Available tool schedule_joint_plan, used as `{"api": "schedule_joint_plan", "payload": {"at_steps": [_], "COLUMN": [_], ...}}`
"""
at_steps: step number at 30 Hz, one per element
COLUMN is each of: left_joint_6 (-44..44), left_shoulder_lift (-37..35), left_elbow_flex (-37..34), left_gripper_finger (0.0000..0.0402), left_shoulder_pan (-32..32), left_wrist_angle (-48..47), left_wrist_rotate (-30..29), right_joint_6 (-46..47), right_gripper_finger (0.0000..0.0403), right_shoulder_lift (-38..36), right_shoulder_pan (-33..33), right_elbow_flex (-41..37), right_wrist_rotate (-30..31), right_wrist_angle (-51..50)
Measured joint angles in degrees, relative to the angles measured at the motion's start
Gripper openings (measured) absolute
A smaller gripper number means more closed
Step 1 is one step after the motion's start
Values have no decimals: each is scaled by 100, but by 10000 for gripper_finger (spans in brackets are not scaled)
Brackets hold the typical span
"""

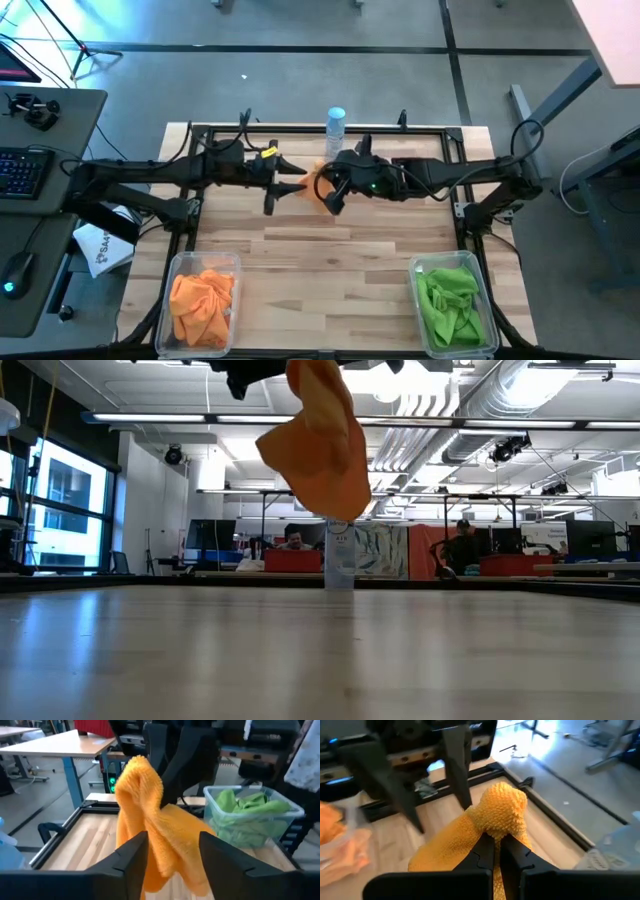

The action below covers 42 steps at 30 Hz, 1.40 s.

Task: Sort microfiber towel by color & place in baskets
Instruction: Put the orange microfiber cloth into the left transparent bin

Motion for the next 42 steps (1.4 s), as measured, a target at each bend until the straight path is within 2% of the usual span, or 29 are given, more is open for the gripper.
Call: {"api": "schedule_joint_plan", "payload": {"at_steps": [3, 6, 11, 20, 24, 29, 31, 37, 42], "left_joint_6": [-271, -451, -601, -467, -461, -459, -463, -457, -492], "left_shoulder_lift": [155, 335, 589, 760, 760, 760, 760, 741, 580], "left_elbow_flex": [11, 13, 13, 13, 13, 11, 11, 11, 11], "left_gripper_finger": [184, 195, 200, 198, 157, 42, 13, 7, 4], "left_shoulder_pan": [-4, -4, -4, -9, -9, -7, -4, -4, -6], "left_wrist_angle": [232, 407, 653, 1220, 1201, 1137, 1121, 848, 486], "left_wrist_rotate": [-7, -10, -29, -288, -302, -302, -281, -281, -446], "right_joint_6": [49, -73, -368, -345, -240, -195, -190, 14, 294], "right_gripper_finger": [0, 0, 0, 0, 0, 16, 27, 78, 116], "right_shoulder_lift": [0, 0, 0, 54, 113, 112, 86, -124, -467], "right_shoulder_pan": [27, 25, 25, 36, 36, 36, 36, 34, 19], "right_elbow_flex": [0, 0, 0, 0, 0, 0, 0, 0, 0], "right_wrist_rotate": [341, 361, 171, -18, -50, -19, -7, 35, 271], "right_wrist_angle": [23, 180, 580, 639, 620, 607, 576, 46, -1141]}}
